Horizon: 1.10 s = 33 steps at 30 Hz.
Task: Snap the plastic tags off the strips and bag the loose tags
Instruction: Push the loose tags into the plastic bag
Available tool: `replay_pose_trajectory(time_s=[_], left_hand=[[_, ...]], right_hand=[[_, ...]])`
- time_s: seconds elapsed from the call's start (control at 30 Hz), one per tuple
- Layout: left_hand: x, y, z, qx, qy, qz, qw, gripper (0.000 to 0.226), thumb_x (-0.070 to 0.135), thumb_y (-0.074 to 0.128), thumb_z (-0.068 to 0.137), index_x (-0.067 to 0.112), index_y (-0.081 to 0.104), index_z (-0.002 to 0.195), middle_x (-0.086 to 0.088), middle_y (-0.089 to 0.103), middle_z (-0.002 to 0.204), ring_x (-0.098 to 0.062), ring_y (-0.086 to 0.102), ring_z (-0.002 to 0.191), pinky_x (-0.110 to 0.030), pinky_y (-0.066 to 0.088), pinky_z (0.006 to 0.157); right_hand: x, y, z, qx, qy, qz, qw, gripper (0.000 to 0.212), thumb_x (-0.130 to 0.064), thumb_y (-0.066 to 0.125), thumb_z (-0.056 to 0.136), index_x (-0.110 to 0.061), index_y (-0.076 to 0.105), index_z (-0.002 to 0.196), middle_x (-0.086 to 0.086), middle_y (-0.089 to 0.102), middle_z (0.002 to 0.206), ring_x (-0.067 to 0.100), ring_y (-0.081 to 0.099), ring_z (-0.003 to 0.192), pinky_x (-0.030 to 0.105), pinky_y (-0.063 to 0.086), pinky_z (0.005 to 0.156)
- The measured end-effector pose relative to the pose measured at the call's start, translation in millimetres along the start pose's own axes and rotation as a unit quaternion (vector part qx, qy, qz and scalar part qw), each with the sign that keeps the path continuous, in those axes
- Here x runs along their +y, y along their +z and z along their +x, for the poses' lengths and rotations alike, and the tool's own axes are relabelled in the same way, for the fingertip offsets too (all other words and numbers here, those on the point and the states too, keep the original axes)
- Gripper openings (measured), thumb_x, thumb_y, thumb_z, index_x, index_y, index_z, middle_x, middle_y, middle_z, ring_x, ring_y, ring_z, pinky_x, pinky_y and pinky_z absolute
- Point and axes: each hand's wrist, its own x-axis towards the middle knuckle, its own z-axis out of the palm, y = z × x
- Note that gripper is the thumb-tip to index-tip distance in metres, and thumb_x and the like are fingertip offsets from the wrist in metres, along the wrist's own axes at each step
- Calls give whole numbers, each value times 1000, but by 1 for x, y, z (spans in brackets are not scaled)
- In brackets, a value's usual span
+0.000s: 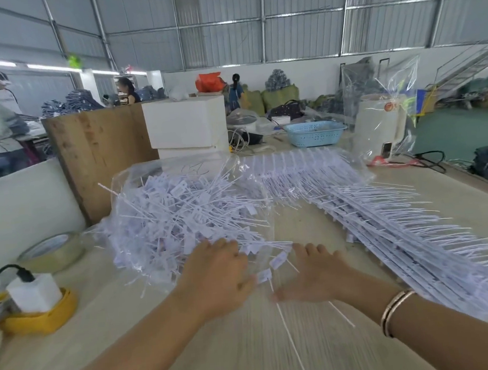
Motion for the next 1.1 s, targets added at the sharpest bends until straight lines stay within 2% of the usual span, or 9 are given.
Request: replay_pose_trajectory(time_s=[0.07, 0.2, 0.33, 0.43, 0.6, 0.77, 0.87, 0.97, 1.1], left_hand=[[14, 10, 1, -60, 31, -14, 998, 47, 55, 34, 90, 20, 57, 110, 0, 55, 107, -21, 49, 103, -36, 33, 84], [0, 9, 16, -40, -70, -5, 997, 23, 6, 43, 89, 14, 53, 107, -5, 63, 99, -25, 61, 93, -33, 40, 70], [-26, 2, 26, 81, -193, -151, 966, 16, 24, 32, 101, 15, 44, 96, 2, 56, 68, -17, 55, 57, -29, 36, 47], [-30, -8, 31, 132, -198, -279, 930, 17, 27, 30, 101, 18, 43, 94, 1, 63, 74, -18, 60, 61, -42, 51, 58], [-36, -29, 47, 229, -187, -360, 885, 13, 19, 38, 100, 20, 45, 89, 7, 64, 75, -18, 62, 63, -44, 53, 65], [-52, -43, 57, 256, -209, -386, 861, 17, 16, 38, 99, 21, 47, 86, 10, 63, 71, -10, 62, 54, -34, 52, 61], [-59, -45, 61, 246, -221, -412, 849, 18, 15, 39, 99, 20, 49, 85, 8, 65, 71, -7, 62, 50, -30, 50, 60], [-57, -47, 63, 228, -193, -414, 860, 16, 17, 42, 99, 20, 50, 85, 8, 66, 70, -6, 62, 48, -30, 51, 61], [-63, -56, 68, 234, -199, -443, 842, 19, 16, 44, 98, 21, 51, 81, 6, 67, 70, -10, 64, 49, -31, 51, 57]], right_hand=[[-7, 5, -3, -6, -11, 6, 1000, 124, -84, 48, 58, -20, -2, 151, 6, 20, 154, 29, 18, 141, 52, 17, 111], [0, 6, 8, 45, -25, -46, 998, 77, -33, 47, 93, -11, 2, 151, 9, 38, 144, 28, 42, 128, 38, 36, 100], [29, -3, 15, 34, -46, -59, 997, 48, -24, 44, 98, -9, 32, 142, 8, 46, 137, 26, 51, 121, 31, 40, 93], [35, -7, 13, 99, -74, -16, 992, 30, -15, 46, 93, -14, 49, 123, 6, 50, 120, 28, 58, 106, 31, 42, 78], [5, -1, 17, 140, -161, 53, 976, 28, -9, 41, 89, -10, 54, 113, 9, 52, 111, 30, 58, 91, 27, 36, 66], [-14, -12, 26, 171, -89, 156, 969, 15, -11, 44, 90, -14, 39, 104, 10, 59, 92, 26, 50, 72, 30, 32, 61], [-20, -9, 22, 152, -155, 107, 970, 5, -12, 45, 92, -14, 45, 97, 13, 61, 99, 31, 57, 83, 31, 30, 60], [-46, 1, 33, 120, -221, 80, 965, 26, -13, 47, 94, -7, 52, 118, 13, 49, 121, 32, 56, 103, 34, 41, 79], [-100, 7, 64, 111, -193, 41, 974, 44, -20, 46, 95, -7, 41, 137, 16, 41, 131, 33, 43, 119, 35, 36, 97]])
